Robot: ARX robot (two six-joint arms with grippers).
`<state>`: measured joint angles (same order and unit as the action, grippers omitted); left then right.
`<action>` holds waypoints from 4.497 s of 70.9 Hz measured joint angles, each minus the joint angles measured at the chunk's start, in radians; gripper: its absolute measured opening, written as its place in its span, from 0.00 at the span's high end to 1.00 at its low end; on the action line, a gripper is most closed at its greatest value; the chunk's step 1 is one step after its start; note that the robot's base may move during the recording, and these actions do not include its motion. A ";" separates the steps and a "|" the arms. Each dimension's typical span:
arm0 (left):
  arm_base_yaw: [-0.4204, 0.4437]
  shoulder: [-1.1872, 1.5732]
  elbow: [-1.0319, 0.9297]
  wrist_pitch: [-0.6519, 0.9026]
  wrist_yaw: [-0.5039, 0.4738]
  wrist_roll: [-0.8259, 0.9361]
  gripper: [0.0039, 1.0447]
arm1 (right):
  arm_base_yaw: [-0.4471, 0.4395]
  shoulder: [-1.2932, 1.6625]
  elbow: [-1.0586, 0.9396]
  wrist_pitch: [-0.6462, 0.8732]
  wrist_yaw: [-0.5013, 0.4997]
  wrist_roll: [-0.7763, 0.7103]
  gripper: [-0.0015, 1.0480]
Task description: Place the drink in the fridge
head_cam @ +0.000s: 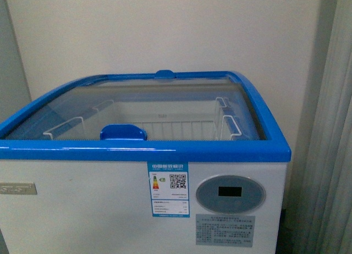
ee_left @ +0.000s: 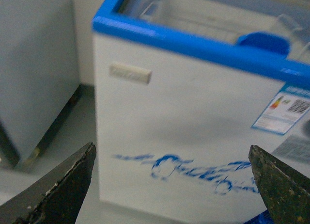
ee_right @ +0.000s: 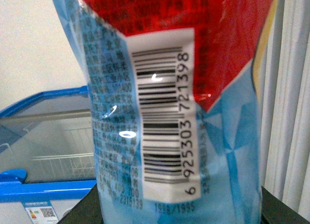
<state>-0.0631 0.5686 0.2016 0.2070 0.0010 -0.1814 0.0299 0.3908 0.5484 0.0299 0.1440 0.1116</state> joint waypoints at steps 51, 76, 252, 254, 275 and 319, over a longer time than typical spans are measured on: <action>-0.153 0.970 0.718 0.304 0.419 1.188 0.08 | 0.000 0.000 0.000 0.000 0.002 0.000 0.59; -0.128 1.095 0.880 0.134 0.477 1.408 0.08 | 0.000 0.000 0.000 0.000 0.002 0.000 0.59; -0.023 -0.233 -0.055 -0.155 -0.047 0.195 0.61 | -0.189 0.204 0.279 -0.681 -0.387 -0.232 0.59; 0.014 -0.322 -0.093 -0.200 -0.024 0.193 0.66 | -0.185 0.233 0.282 -0.651 -0.381 -0.253 0.59; 0.058 -0.509 -0.133 -0.217 -0.001 0.185 0.98 | -0.021 0.647 0.460 -0.325 -0.300 -0.670 0.60; 0.059 -0.563 -0.186 -0.211 -0.001 0.184 0.98 | 0.235 1.518 1.256 -0.404 -0.067 -1.372 0.60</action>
<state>-0.0044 0.0055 0.0154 -0.0040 -0.0002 0.0029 0.2646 1.9091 1.8042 -0.3744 0.0772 -1.2606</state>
